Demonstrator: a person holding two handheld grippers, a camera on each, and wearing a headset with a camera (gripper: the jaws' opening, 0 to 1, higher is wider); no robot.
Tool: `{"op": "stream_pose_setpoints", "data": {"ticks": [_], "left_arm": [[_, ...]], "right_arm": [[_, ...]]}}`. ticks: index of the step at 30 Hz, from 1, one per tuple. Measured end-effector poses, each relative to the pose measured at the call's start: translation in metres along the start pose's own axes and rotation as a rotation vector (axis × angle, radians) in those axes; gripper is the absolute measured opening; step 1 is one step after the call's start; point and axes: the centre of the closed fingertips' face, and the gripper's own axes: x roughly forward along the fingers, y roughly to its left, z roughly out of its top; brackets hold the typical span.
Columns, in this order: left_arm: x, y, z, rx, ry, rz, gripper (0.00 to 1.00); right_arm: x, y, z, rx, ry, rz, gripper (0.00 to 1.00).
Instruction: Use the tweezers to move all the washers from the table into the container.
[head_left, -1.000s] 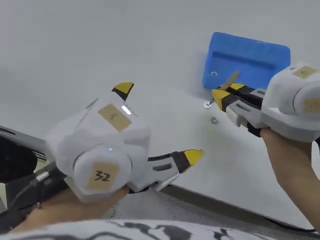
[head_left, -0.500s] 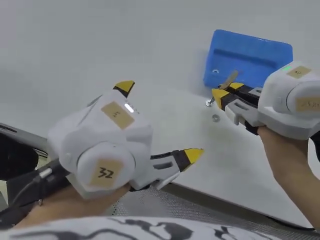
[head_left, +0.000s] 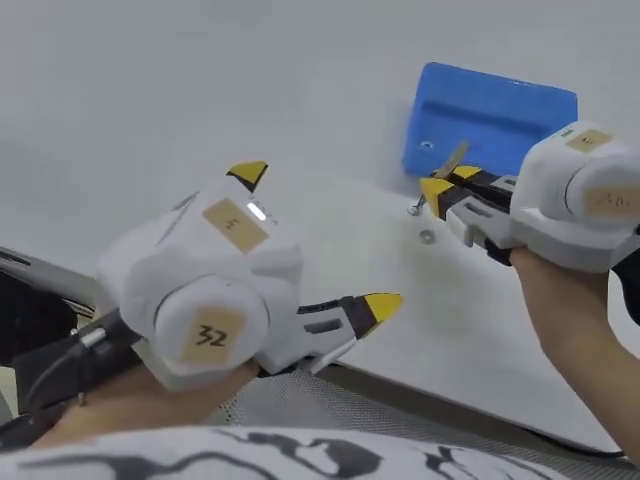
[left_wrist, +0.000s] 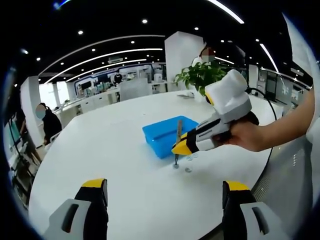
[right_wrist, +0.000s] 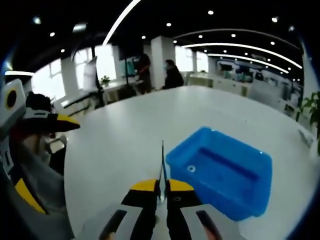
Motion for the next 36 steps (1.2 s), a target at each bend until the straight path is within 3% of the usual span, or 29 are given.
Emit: {"op": "stream_pose_setpoints", "data": {"ticks": [7,11,20,23,28,36], "left_arm": [[0.000,-0.002,-0.001,0.012,-0.001,-0.006,0.98],[-0.001,-0.002,0.003,0.004,-0.021,-0.012,0.99],[-0.001,-0.002,0.003,0.007,-0.020,-0.009,0.99],[-0.001,-0.003,0.003,0.009,-0.017,-0.008,0.99],[0.000,-0.002,0.000,0.009,-0.010,-0.006,0.99],[0.000,-0.002,0.001,0.014,0.002,-0.003,0.99]], "right_arm": [[-0.019,0.003,0.019,0.052,-0.050,0.019,0.02],[-0.029,0.001,0.030,0.034,-0.072,0.013,0.02],[-0.040,-0.001,0.061,0.009,-0.128,0.017,0.02],[-0.038,-0.010,0.072,-0.003,-0.151,-0.007,0.02],[-0.032,-0.024,0.079,0.001,-0.163,-0.040,0.02],[-0.006,-0.052,0.061,0.013,-0.121,-0.126,0.02]]}}
